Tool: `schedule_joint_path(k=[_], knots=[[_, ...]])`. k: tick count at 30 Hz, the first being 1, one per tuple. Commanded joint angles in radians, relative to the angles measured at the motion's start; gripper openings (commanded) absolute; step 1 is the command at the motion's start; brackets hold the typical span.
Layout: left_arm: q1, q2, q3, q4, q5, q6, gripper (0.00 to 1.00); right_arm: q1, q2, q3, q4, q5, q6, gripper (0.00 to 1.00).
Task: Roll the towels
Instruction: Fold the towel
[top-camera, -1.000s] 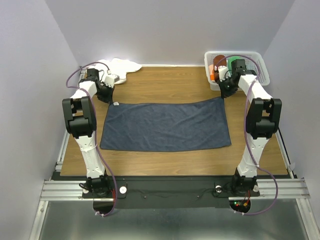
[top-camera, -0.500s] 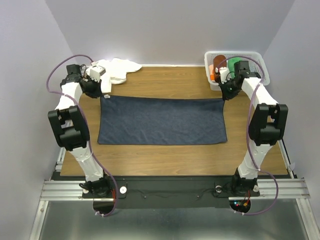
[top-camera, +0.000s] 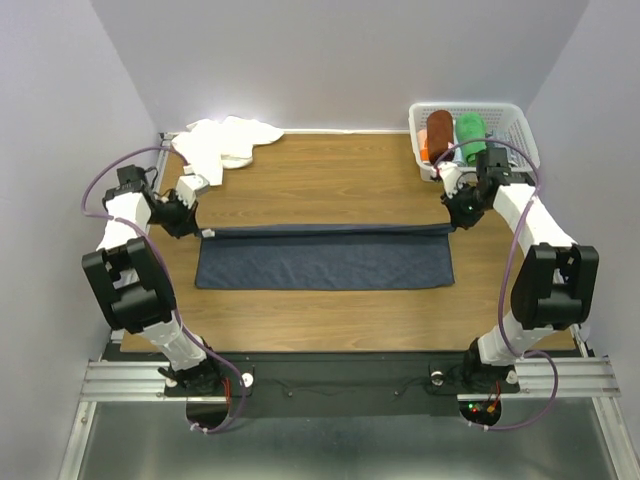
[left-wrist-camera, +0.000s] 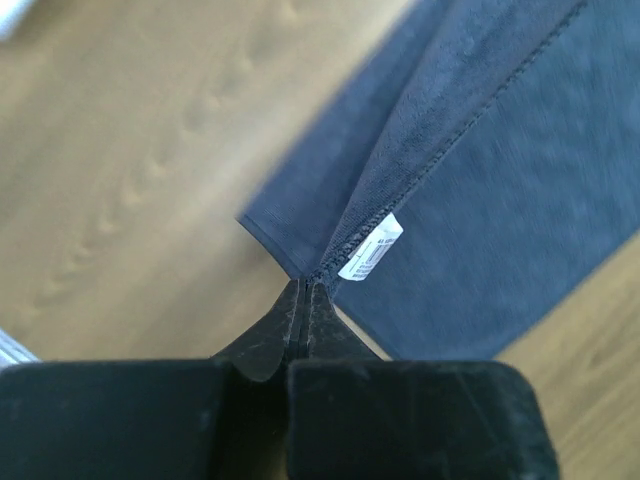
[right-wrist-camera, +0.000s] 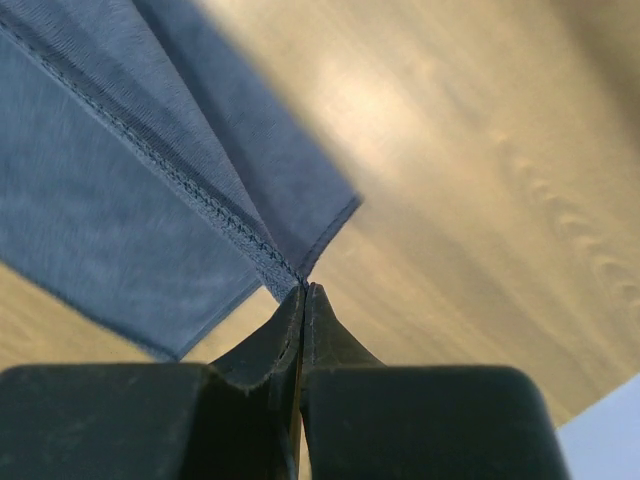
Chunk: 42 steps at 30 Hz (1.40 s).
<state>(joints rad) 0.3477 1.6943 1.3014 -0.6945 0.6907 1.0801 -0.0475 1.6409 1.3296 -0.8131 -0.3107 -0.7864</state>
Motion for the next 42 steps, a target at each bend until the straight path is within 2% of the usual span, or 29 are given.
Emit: schedule_joint_path(k=[1,7,12,21,25,34,42], knots=[[0.048,-0.116,-0.080,-0.128,0.024,0.208,0.00,-0.009,-0.084,-0.085,-0.024,-0.002,-0.097,0.01],[0.085,-0.179,-0.186,-0.249,-0.028,0.374,0.00,-0.011,-0.151,-0.208,-0.052,-0.013,-0.169,0.01],[0.085,-0.211,-0.307,-0.189,-0.072,0.386,0.00,-0.009,-0.162,-0.294,-0.057,-0.019,-0.214,0.01],[0.088,-0.196,-0.386,-0.102,-0.105,0.359,0.00,-0.009,-0.132,-0.357,-0.057,-0.024,-0.226,0.01],[0.088,-0.180,-0.360,-0.088,-0.099,0.331,0.00,-0.009,-0.109,-0.331,-0.057,-0.025,-0.205,0.01],[0.119,-0.202,-0.217,-0.229,-0.063,0.380,0.00,-0.011,-0.174,-0.256,-0.077,-0.016,-0.186,0.00],[0.151,-0.214,-0.232,-0.323,-0.091,0.469,0.00,-0.011,-0.234,-0.311,-0.120,0.002,-0.252,0.01]])
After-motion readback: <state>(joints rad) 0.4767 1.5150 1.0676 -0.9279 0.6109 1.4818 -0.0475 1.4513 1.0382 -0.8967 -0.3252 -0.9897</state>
